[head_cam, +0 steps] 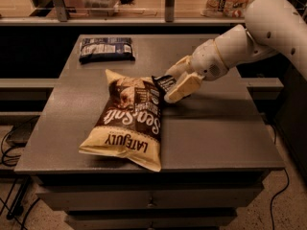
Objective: Move rxbar chocolate near brown chip bag
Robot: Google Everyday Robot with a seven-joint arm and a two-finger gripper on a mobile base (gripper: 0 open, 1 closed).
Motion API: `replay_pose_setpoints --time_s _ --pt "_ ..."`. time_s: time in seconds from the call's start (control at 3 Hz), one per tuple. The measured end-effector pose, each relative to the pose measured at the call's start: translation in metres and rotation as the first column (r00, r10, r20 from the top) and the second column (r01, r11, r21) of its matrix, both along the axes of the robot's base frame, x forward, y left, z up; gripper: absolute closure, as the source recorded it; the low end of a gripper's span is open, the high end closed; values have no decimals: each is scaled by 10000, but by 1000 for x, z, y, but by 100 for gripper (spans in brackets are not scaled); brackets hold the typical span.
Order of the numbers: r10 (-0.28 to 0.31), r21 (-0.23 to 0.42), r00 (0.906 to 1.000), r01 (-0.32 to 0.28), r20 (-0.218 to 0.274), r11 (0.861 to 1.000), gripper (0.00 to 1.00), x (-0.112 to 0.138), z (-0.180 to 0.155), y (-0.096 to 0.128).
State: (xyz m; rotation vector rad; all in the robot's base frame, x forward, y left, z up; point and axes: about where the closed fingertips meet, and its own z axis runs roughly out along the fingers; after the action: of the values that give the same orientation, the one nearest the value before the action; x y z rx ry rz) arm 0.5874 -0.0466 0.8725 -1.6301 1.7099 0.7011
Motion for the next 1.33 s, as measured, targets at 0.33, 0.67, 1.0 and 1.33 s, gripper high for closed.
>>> replay_pose_setpoints --time_s 0.33,0.67,1.0,1.33 --pt "64 25 9991 -63 -413 10000 52 -23 -12 2" --pt "-331 6 9975 332 -624 9994 28 -35 -19 -1" --pt "-868 141 9928 883 -826 9960 5 -37 -23 -3" --pt "-840 137 9931 854 -824 9963 0 -37 -23 -2"
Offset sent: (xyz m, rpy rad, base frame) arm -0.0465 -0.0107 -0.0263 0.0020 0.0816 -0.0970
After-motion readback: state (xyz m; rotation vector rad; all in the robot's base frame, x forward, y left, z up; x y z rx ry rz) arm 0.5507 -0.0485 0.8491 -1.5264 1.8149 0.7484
